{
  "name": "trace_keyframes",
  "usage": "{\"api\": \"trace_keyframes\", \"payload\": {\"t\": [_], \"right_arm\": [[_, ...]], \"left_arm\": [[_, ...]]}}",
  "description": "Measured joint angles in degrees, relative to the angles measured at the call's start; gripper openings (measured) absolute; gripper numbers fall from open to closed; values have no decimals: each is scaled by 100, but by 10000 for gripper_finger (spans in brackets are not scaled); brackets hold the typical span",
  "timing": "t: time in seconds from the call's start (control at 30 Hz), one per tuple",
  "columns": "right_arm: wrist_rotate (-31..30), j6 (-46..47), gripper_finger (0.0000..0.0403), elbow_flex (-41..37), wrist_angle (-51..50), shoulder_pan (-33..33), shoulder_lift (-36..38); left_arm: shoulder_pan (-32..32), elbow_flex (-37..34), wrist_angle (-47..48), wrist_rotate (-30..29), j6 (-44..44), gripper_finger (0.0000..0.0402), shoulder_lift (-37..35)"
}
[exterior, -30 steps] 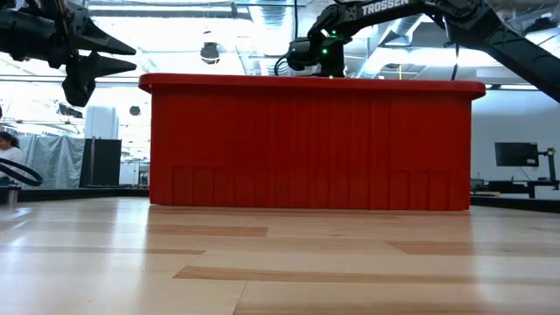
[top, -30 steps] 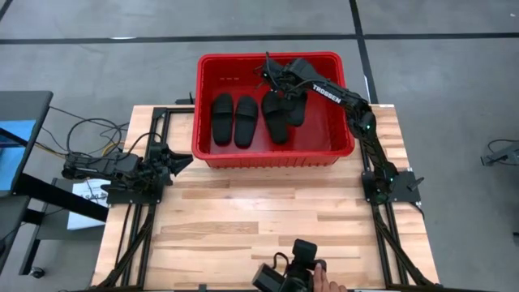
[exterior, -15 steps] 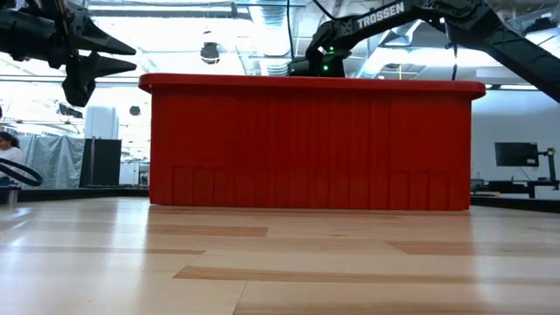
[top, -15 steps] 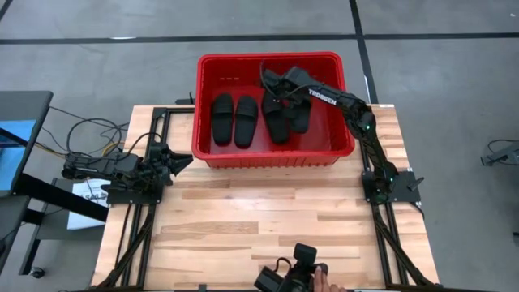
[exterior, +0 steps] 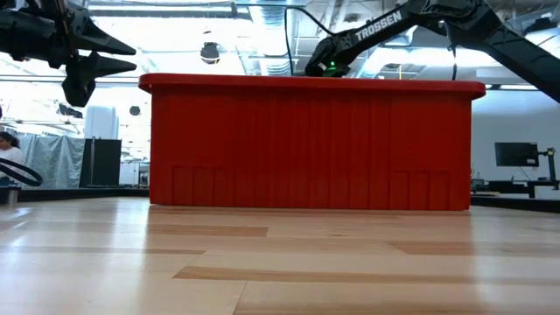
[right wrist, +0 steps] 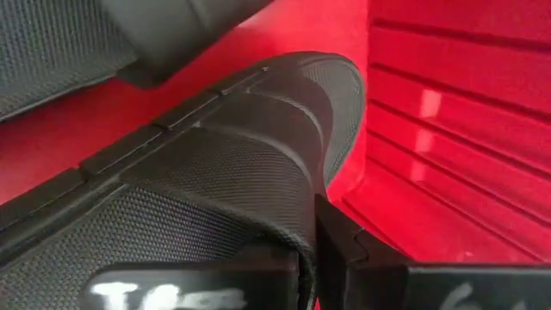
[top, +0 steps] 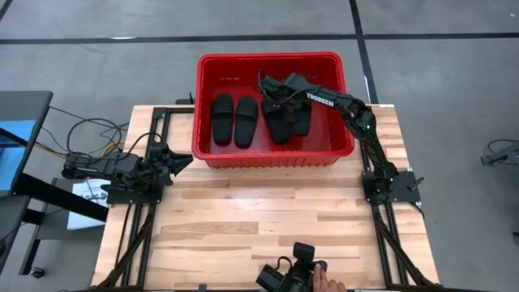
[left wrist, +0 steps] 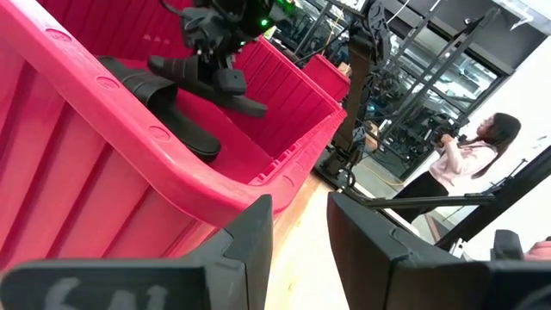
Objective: Pick and place slides into bin
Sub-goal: Put the black slipper into the red bin
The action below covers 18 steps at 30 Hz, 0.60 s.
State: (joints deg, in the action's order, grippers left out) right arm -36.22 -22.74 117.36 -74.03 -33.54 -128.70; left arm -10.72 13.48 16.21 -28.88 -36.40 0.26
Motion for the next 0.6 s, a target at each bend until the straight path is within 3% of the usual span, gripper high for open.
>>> {"api": "trace_keyframes", "payload": {"t": [0.6], "right_arm": [[20,-528,0,-173,580,-62,-2]], "left_arm": [[-1,0,1,-2,2,103,0]]}}
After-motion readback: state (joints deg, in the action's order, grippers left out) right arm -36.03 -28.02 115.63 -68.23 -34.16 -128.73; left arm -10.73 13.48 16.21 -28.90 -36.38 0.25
